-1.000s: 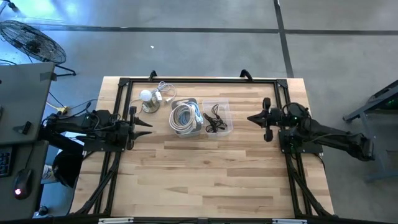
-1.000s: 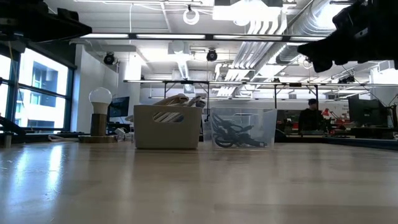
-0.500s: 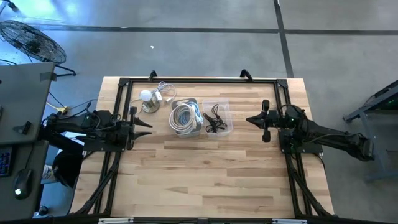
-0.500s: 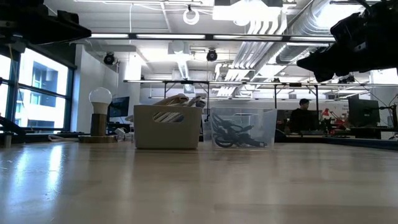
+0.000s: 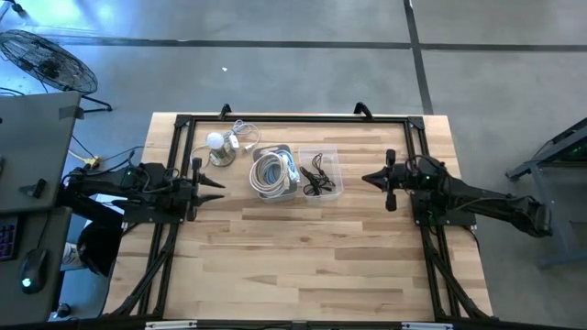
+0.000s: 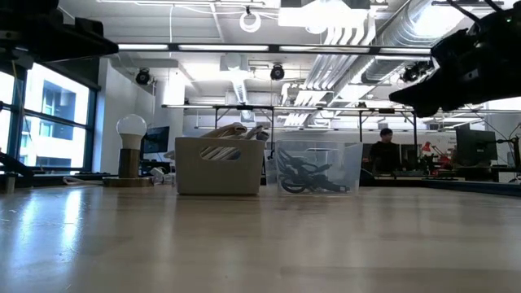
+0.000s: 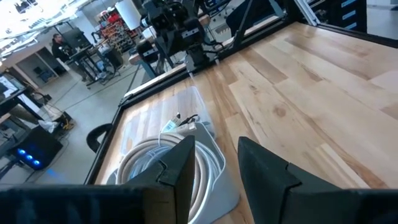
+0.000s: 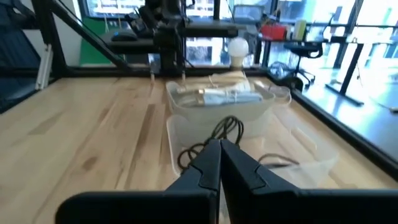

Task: Pick & Place USB Port
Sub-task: Return to Home Position

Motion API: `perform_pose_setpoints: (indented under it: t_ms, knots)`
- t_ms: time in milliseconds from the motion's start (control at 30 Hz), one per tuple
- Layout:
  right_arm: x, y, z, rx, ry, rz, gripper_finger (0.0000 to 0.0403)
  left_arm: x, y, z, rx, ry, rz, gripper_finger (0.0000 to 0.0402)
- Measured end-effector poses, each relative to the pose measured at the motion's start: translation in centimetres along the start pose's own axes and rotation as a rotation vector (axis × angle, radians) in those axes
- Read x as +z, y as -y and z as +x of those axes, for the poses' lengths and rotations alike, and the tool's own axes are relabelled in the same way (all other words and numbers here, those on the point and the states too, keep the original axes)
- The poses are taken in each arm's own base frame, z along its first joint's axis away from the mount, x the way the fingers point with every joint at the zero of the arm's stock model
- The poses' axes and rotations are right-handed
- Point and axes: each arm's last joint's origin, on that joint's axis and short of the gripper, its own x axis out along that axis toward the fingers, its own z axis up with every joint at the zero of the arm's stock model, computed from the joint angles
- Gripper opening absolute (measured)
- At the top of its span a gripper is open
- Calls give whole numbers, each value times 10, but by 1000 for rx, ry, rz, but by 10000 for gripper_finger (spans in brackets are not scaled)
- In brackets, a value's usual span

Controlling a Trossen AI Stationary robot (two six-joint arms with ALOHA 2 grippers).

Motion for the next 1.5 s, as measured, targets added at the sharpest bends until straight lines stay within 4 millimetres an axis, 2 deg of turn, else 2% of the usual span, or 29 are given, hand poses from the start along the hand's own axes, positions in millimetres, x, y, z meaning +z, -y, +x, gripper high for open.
perform_pose_setpoints:
  t_ms: [867, 967, 1067, 1133, 1233, 1500]
  knots:
    - [-5, -1, 0, 31, -50, 49, 1, -7, 2, -1, -2, -92, 0, 117]
    - [-5, -1, 0, 30, -50, 106, 4, -8, 2, -1, 12, -101, 6, 93]
    - [-5, -1, 0, 29, -50, 122, 4, -8, 1, -1, 34, -113, 30, 34]
    - [-5, -1, 0, 29, -50, 122, 2, -9, 2, -1, 36, -123, 30, 11]
    - [-5, -1, 0, 29, -50, 122, 1, -15, 4, 3, 67, -138, 13, 13]
    - [-5, -1, 0, 30, -50, 122, 6, -47, 21, 22, 79, -145, 34, 2]
